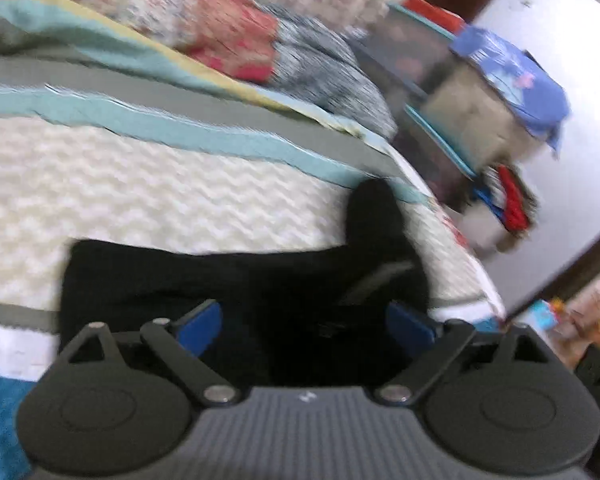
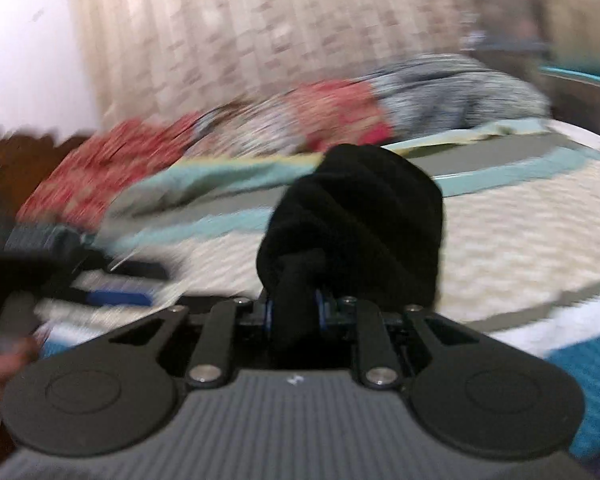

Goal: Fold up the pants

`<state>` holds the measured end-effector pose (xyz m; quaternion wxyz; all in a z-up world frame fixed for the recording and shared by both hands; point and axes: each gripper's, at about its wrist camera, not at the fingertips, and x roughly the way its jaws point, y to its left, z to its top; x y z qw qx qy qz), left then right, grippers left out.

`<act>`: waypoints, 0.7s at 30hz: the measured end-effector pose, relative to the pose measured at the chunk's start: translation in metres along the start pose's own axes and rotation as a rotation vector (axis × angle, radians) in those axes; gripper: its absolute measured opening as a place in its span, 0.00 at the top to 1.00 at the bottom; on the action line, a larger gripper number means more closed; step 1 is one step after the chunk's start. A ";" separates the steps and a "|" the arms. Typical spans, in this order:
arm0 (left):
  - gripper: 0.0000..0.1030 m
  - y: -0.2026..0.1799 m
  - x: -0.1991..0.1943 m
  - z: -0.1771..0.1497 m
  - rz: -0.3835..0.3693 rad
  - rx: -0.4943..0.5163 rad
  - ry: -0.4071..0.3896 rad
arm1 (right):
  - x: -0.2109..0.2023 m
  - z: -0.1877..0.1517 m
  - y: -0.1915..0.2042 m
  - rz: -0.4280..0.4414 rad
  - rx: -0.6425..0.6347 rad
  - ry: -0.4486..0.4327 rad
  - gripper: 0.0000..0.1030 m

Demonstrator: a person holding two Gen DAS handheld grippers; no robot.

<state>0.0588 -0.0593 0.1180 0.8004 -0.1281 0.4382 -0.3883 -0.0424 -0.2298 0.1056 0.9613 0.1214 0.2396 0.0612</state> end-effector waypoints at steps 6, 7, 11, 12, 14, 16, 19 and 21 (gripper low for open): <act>0.69 0.039 0.023 -0.009 0.011 -0.175 0.055 | 0.028 -0.020 0.044 0.037 -0.172 0.119 0.79; 0.78 0.045 0.021 -0.011 0.021 -0.183 0.054 | 0.030 -0.020 0.044 0.032 -0.177 0.124 0.79; 0.83 0.062 0.000 -0.007 -0.008 -0.180 -0.005 | 0.035 -0.006 0.053 0.044 -0.183 0.103 0.79; 0.84 0.059 -0.006 -0.004 -0.002 -0.139 -0.027 | 0.035 -0.004 0.060 0.049 -0.198 0.091 0.79; 0.84 0.056 -0.020 -0.002 0.017 -0.070 -0.069 | 0.036 -0.002 0.071 0.059 -0.227 0.067 0.78; 0.84 0.064 -0.029 -0.003 0.043 -0.058 -0.086 | 0.040 -0.002 0.082 0.078 -0.247 0.061 0.76; 0.82 0.086 -0.027 -0.015 0.099 -0.107 -0.067 | 0.048 -0.021 0.091 0.138 -0.272 0.116 0.63; 0.61 0.103 -0.007 -0.028 0.224 -0.114 0.005 | 0.060 -0.034 0.092 0.157 -0.295 0.197 0.48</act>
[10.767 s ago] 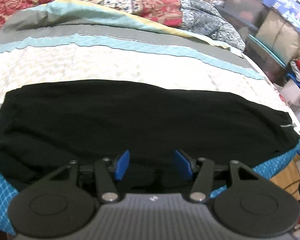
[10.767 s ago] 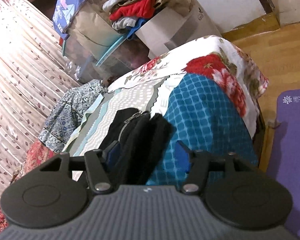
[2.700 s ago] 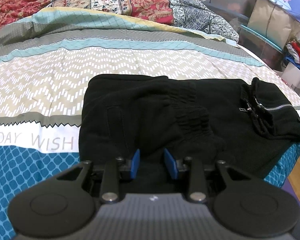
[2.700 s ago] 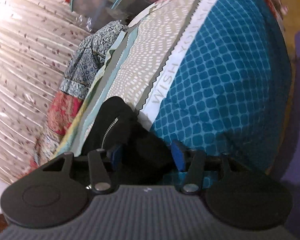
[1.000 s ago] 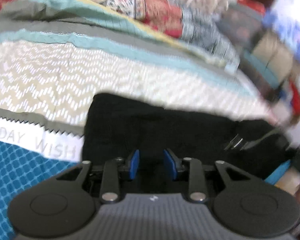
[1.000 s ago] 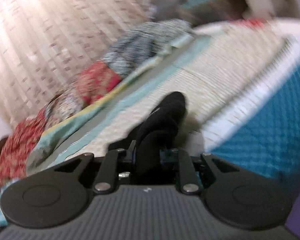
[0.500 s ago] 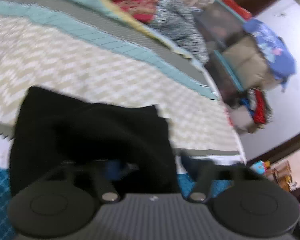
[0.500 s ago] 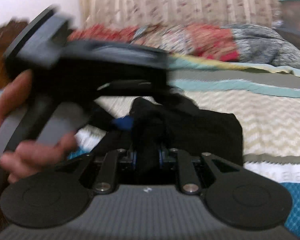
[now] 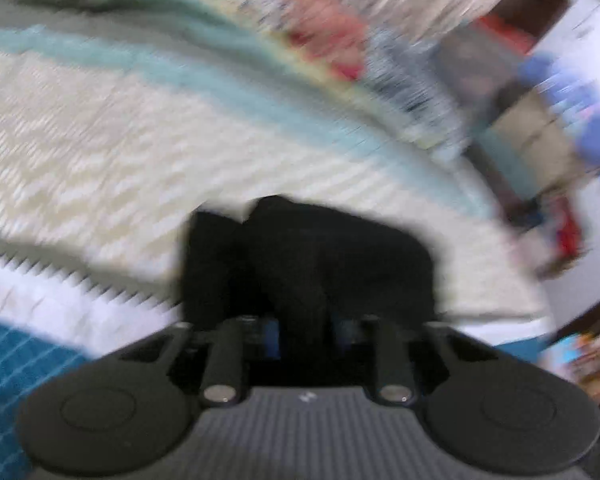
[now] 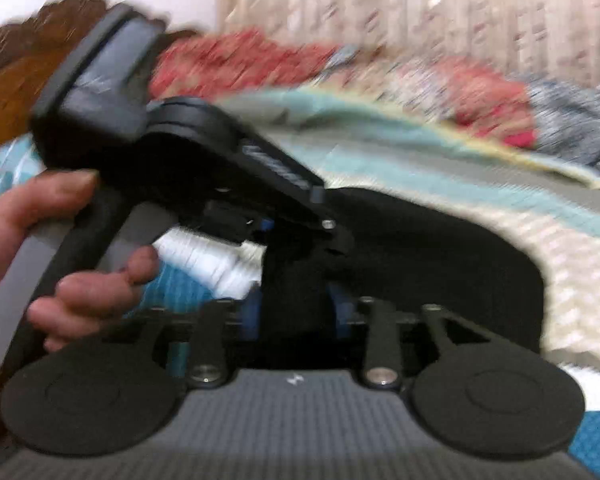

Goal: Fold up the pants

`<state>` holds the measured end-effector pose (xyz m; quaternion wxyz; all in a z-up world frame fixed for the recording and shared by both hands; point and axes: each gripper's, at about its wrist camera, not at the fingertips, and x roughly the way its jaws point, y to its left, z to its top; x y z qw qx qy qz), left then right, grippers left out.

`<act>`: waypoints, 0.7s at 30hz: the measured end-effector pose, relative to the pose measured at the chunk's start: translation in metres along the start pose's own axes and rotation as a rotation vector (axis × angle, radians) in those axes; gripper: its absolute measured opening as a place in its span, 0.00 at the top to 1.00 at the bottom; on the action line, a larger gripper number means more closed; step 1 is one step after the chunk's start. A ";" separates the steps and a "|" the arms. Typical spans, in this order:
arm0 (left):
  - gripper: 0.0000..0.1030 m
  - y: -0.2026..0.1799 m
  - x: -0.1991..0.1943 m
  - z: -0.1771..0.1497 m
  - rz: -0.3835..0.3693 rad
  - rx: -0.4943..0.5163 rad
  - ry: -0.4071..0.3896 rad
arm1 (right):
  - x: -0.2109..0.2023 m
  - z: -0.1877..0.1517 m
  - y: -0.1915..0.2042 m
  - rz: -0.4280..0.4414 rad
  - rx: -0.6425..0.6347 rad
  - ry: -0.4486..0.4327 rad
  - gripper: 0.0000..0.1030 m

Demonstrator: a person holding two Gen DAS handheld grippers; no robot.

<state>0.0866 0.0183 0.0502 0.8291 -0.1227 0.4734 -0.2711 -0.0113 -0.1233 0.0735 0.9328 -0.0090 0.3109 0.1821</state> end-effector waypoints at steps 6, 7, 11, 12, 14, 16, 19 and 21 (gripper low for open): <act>0.60 0.009 0.001 -0.003 -0.017 -0.036 -0.015 | -0.021 -0.013 0.000 0.121 -0.034 0.004 0.48; 0.60 0.010 0.001 -0.002 -0.019 -0.047 -0.012 | -0.019 -0.015 0.000 0.126 -0.028 0.014 0.47; 0.51 0.010 -0.001 0.004 -0.052 -0.099 -0.018 | -0.018 -0.019 0.007 0.127 -0.033 0.031 0.46; 0.52 0.007 -0.001 0.007 -0.050 -0.089 -0.025 | -0.017 -0.018 0.008 0.124 -0.026 0.034 0.46; 0.55 0.000 0.004 0.013 -0.021 -0.045 -0.017 | -0.014 -0.017 0.007 0.117 0.001 0.039 0.47; 0.74 -0.004 0.008 0.018 -0.005 -0.007 -0.015 | -0.016 -0.018 0.007 0.100 0.013 0.033 0.56; 0.90 -0.010 0.006 0.023 -0.019 0.025 -0.017 | -0.020 -0.015 0.004 0.072 0.037 0.031 0.84; 0.90 -0.019 -0.010 0.024 -0.042 0.077 -0.083 | -0.028 -0.008 0.002 0.082 0.086 -0.001 0.85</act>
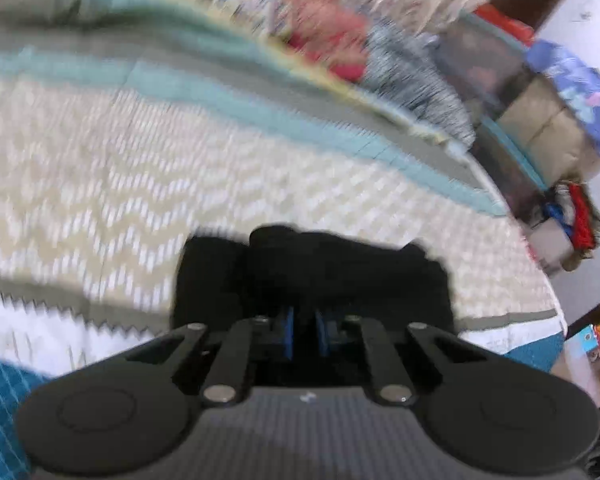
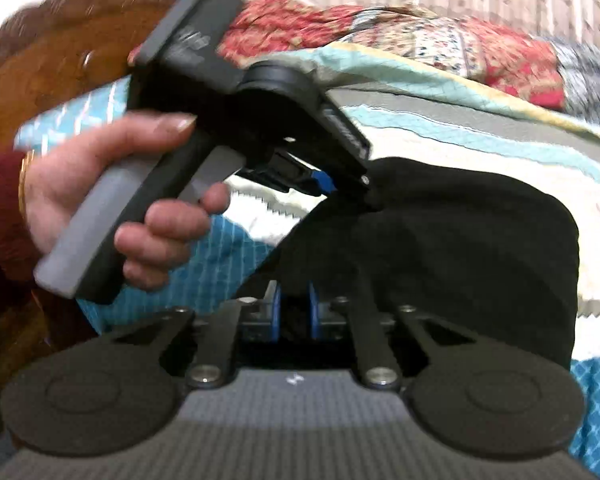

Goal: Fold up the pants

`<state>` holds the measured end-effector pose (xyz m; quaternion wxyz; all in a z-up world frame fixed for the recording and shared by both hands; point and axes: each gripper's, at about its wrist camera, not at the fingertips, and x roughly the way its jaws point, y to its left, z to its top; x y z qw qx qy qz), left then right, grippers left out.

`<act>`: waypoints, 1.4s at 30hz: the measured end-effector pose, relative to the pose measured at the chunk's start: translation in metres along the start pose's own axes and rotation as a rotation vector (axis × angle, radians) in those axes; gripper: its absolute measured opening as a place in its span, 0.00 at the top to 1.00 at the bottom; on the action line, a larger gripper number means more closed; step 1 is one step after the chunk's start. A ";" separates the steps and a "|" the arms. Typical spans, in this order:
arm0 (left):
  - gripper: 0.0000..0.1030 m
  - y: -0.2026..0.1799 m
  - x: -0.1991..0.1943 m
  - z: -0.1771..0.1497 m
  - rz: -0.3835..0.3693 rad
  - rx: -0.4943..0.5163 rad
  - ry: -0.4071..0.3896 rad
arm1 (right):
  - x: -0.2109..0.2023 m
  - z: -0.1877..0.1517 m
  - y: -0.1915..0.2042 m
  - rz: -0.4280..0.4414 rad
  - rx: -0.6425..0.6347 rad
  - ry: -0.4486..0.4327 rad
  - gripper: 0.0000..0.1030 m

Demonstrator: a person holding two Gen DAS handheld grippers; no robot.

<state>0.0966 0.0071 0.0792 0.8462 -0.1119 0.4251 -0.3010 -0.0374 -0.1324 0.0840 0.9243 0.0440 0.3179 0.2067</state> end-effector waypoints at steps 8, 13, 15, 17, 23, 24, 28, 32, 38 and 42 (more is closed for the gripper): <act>0.72 0.031 0.022 -0.013 0.112 -0.077 0.062 | 0.044 -0.008 0.017 0.012 -0.005 0.087 0.82; 0.64 0.012 0.025 -0.028 0.184 0.068 0.016 | 0.038 -0.023 0.037 0.006 -0.151 0.054 0.62; 0.59 0.009 0.021 -0.026 0.206 0.078 0.024 | 0.028 -0.024 0.038 0.062 -0.146 0.056 0.49; 0.48 0.009 0.011 -0.025 0.225 0.063 0.022 | 0.017 -0.026 0.035 0.089 -0.156 0.053 0.49; 0.44 0.005 -0.030 -0.036 0.214 0.025 -0.027 | -0.024 -0.025 0.013 0.122 -0.012 -0.040 0.53; 0.44 0.001 -0.033 -0.039 0.220 0.048 -0.027 | -0.026 -0.023 0.008 0.106 0.015 -0.056 0.55; 0.44 -0.018 -0.029 -0.056 0.299 0.172 0.011 | -0.028 -0.017 -0.010 0.034 0.111 -0.094 0.68; 0.39 -0.012 -0.023 -0.072 0.339 0.175 0.034 | 0.002 -0.028 -0.034 -0.043 0.199 0.041 0.71; 0.33 -0.010 -0.024 -0.071 0.361 0.136 0.049 | -0.001 -0.034 -0.031 -0.017 0.282 0.036 0.70; 0.33 -0.016 -0.033 -0.070 0.387 0.124 0.045 | -0.007 -0.034 -0.034 -0.020 0.309 0.012 0.69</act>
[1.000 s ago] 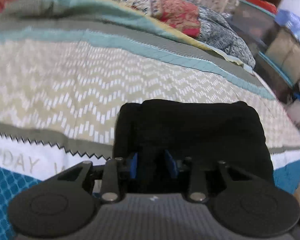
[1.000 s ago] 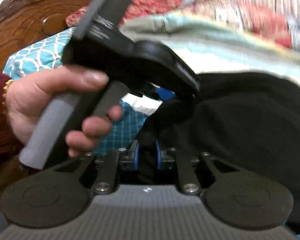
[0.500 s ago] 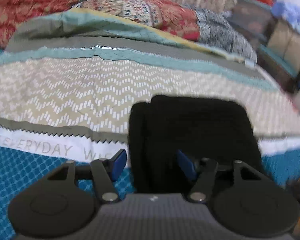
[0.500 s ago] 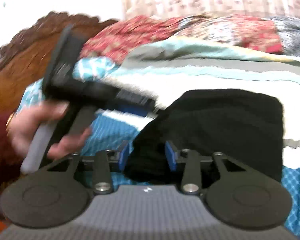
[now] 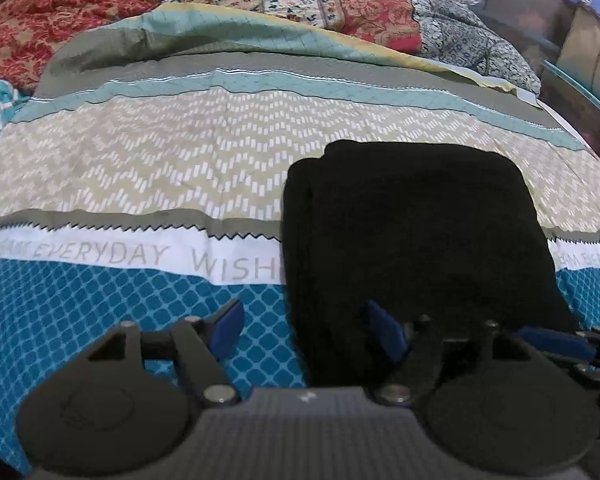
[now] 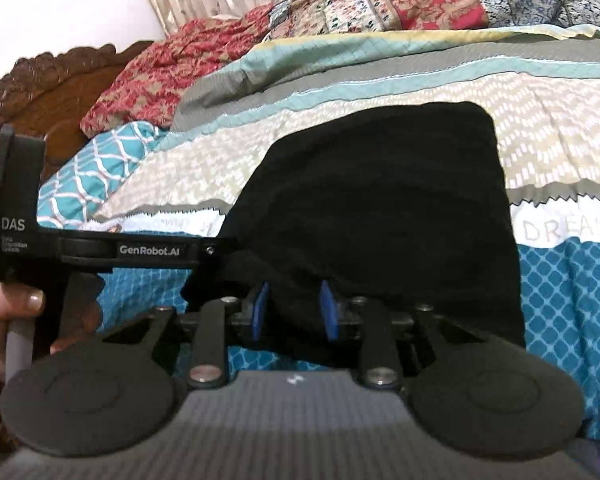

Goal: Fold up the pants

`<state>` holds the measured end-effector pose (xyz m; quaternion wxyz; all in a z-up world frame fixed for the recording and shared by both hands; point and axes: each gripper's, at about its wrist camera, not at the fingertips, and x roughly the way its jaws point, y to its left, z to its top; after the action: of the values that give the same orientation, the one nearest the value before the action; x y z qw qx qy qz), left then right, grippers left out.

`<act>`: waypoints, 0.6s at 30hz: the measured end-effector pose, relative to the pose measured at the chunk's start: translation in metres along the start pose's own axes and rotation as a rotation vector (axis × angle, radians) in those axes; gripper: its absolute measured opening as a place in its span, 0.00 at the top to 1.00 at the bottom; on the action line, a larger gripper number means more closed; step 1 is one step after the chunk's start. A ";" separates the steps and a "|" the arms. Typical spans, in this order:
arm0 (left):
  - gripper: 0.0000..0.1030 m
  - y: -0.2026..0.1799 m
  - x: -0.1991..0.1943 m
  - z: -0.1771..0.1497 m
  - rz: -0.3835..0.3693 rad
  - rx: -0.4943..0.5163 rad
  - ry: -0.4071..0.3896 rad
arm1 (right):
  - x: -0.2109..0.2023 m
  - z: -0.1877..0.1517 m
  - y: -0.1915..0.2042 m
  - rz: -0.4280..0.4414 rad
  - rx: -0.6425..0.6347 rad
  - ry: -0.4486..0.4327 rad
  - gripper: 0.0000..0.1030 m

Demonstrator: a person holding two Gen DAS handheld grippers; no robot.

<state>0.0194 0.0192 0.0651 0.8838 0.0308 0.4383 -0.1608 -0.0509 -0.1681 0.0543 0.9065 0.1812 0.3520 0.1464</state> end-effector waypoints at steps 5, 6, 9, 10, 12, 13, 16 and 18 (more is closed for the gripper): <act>0.32 0.002 -0.018 -0.002 0.021 -0.020 -0.010 | -0.019 0.001 -0.008 -0.017 0.036 -0.046 0.67; 0.31 0.003 -0.021 -0.003 0.022 -0.029 -0.011 | -0.022 0.000 -0.010 -0.021 0.045 -0.055 0.67; 0.28 0.005 -0.028 -0.007 0.025 -0.054 -0.012 | -0.030 -0.001 -0.015 -0.033 0.071 -0.078 0.66; 0.27 0.005 -0.030 -0.009 0.028 -0.059 -0.014 | -0.032 -0.001 -0.015 -0.038 0.076 -0.083 0.65; 0.26 0.005 -0.033 -0.012 0.034 -0.067 -0.016 | -0.036 -0.002 -0.018 -0.053 0.086 -0.096 0.64; 0.26 0.005 -0.034 -0.014 0.038 -0.071 -0.016 | -0.038 -0.003 -0.020 -0.059 0.091 -0.101 0.64; 0.26 0.006 -0.037 -0.017 0.055 -0.083 -0.017 | -0.043 -0.003 -0.026 -0.080 0.122 -0.121 0.64; 0.26 0.005 -0.039 -0.019 0.063 -0.087 -0.015 | -0.046 -0.004 -0.030 -0.090 0.137 -0.137 0.64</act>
<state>-0.0155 0.0375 0.0833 0.8921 0.0051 0.4371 -0.1141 -0.0819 -0.2118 0.0655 0.9195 0.2364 0.3064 0.0684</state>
